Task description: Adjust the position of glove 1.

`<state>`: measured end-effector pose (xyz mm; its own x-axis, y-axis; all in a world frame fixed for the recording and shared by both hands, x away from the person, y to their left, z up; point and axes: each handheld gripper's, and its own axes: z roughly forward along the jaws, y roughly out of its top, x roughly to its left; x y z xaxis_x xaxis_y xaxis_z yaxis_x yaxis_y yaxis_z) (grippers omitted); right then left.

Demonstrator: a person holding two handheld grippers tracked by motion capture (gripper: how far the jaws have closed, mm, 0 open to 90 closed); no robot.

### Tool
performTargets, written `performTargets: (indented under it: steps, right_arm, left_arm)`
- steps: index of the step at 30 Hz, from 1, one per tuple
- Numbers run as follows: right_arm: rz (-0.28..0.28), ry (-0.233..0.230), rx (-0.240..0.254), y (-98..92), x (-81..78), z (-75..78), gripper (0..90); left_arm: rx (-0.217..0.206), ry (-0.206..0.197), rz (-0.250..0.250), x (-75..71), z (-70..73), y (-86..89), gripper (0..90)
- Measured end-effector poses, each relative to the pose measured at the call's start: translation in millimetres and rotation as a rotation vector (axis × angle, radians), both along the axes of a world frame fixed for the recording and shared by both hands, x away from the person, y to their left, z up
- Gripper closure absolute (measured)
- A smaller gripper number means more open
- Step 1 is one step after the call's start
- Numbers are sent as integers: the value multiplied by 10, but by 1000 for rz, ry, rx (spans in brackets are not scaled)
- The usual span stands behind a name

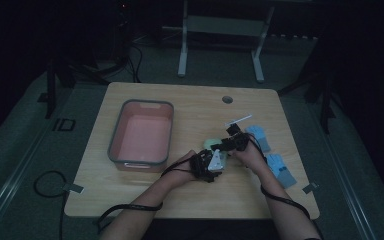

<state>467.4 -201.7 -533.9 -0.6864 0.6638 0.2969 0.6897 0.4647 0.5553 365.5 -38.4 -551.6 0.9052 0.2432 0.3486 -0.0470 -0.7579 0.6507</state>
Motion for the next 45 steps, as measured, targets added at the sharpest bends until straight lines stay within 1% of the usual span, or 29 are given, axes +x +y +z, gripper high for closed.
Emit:
performTargets:
  steps: [2,3,4,5,7,9,11,15,18,21,25,26,30,35,37,41,45]
  right_arm:
    - [-1,26,9,-9,9,-7,483]
    - [-1,32,11,-13,6,-7,518]
    - [-2,32,12,-15,0,0,555]
    - [-4,32,11,-15,-4,9,599]
    - [-2,15,0,-11,-22,45,660]
    - [-6,2,-5,-6,-39,83,689]
    - [-5,-7,-10,-2,-47,105,704]
    - [-7,-23,3,8,-69,191,721]
    - [-7,-34,19,10,-80,267,723]
    - [-12,-39,48,0,-86,352,722]
    - [-10,-54,61,7,-96,464,722]
    - [-8,-57,62,19,-99,501,723]
    - [0,-75,64,69,-105,615,722]
    - [6,-84,83,150,-95,758,722]
    - [8,-87,83,199,-83,818,723]
    - [15,-104,98,308,-57,936,723]
    - [34,-116,103,463,-31,1056,722]
  left_arm:
    - [16,-15,-2,5,4,-11,471]
    - [35,-34,3,6,8,-21,513]
    - [38,-43,8,8,11,-28,569]
    - [41,-38,8,26,36,-26,613]
    - [35,-19,6,52,73,-21,676]
    - [45,-13,6,57,107,-22,703]
    - [41,-13,8,61,142,-17,726]
    - [37,8,15,76,241,-5,736]
    - [45,0,14,72,326,5,739]
    - [40,1,17,79,425,40,740]
    - [41,-8,16,76,544,79,742]
    - [43,-15,16,74,569,87,742]
    - [45,-19,17,74,657,133,743]
    - [61,-41,20,80,794,235,744]
    - [60,-51,24,84,854,286,744]
    - [55,-70,25,100,969,429,743]
    - [69,-82,33,107,1070,567,743]
